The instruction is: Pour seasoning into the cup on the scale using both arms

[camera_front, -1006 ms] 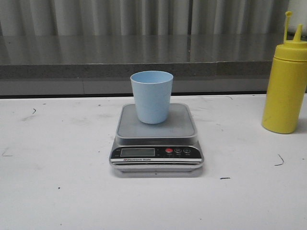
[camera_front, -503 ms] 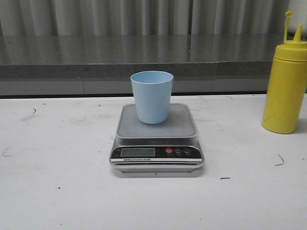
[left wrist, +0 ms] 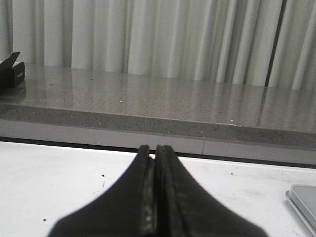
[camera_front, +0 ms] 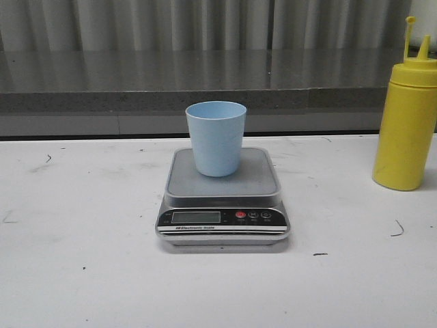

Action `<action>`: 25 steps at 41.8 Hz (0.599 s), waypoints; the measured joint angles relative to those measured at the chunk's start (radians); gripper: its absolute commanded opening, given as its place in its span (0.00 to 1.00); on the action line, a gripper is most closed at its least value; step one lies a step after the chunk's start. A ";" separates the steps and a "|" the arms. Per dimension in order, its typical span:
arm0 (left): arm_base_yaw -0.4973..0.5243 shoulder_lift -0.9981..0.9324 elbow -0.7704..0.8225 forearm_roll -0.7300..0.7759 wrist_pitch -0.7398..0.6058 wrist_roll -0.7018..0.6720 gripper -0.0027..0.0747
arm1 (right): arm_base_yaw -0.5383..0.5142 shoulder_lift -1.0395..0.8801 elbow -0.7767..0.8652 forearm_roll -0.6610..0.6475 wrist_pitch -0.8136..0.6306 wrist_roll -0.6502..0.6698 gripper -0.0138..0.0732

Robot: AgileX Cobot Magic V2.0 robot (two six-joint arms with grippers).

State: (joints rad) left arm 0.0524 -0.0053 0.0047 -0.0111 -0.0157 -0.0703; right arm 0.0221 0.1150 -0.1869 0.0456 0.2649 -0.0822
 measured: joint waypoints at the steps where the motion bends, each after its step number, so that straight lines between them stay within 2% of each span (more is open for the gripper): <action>1: 0.000 0.000 0.000 0.000 0.000 0.000 0.01 | -0.002 -0.027 0.028 0.000 -0.027 0.000 0.02; 9: 0.000 0.000 0.000 0.000 0.000 0.000 0.01 | -0.030 -0.122 0.205 0.000 -0.124 0.000 0.02; 25: 0.000 0.000 0.000 0.000 0.000 0.000 0.01 | -0.040 -0.125 0.214 -0.003 -0.159 0.000 0.02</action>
State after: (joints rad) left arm 0.0524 -0.0053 0.0047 -0.0111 -0.0157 -0.0703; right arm -0.0175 -0.0102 0.0274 0.0430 0.1063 -0.0822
